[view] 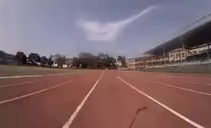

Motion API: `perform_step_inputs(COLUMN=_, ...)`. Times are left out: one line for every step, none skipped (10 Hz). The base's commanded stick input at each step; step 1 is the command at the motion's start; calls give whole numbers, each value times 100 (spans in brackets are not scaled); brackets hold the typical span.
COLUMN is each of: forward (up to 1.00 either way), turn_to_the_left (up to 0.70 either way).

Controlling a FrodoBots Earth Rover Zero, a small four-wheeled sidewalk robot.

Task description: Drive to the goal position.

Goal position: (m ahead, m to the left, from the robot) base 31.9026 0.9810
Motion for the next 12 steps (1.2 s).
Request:
perform_step_inputs(forward=70, turn_to_the_left=0)
perform_step_inputs(forward=70, turn_to_the_left=0)
perform_step_inputs(forward=70, turn_to_the_left=0)
perform_step_inputs(forward=70, turn_to_the_left=0)
perform_step_inputs(forward=70, turn_to_the_left=0)
perform_step_inputs(forward=70, turn_to_the_left=0)
perform_step_inputs(forward=70, turn_to_the_left=0)
perform_step_inputs(forward=70, turn_to_the_left=0)
perform_step_inputs(forward=70, turn_to_the_left=0)
perform_step_inputs(forward=70, turn_to_the_left=0)
perform_step_inputs(forward=70, turn_to_the_left=0)
perform_step_inputs(forward=70, turn_to_the_left=0)
